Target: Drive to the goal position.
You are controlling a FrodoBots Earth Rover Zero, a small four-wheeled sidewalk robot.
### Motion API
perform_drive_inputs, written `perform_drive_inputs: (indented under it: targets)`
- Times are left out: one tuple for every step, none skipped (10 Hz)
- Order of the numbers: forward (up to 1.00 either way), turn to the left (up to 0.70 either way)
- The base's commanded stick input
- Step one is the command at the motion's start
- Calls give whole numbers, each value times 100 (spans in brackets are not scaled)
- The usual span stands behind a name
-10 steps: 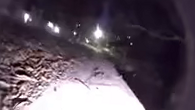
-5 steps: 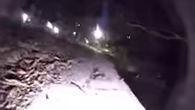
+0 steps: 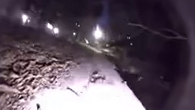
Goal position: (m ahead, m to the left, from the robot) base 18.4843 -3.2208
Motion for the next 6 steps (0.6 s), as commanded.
perform_drive_inputs:
  targets:
    - [45,0]
    - [45,20]
    - [45,27]
    - [45,27]
    - [45,27]
    - [45,27]
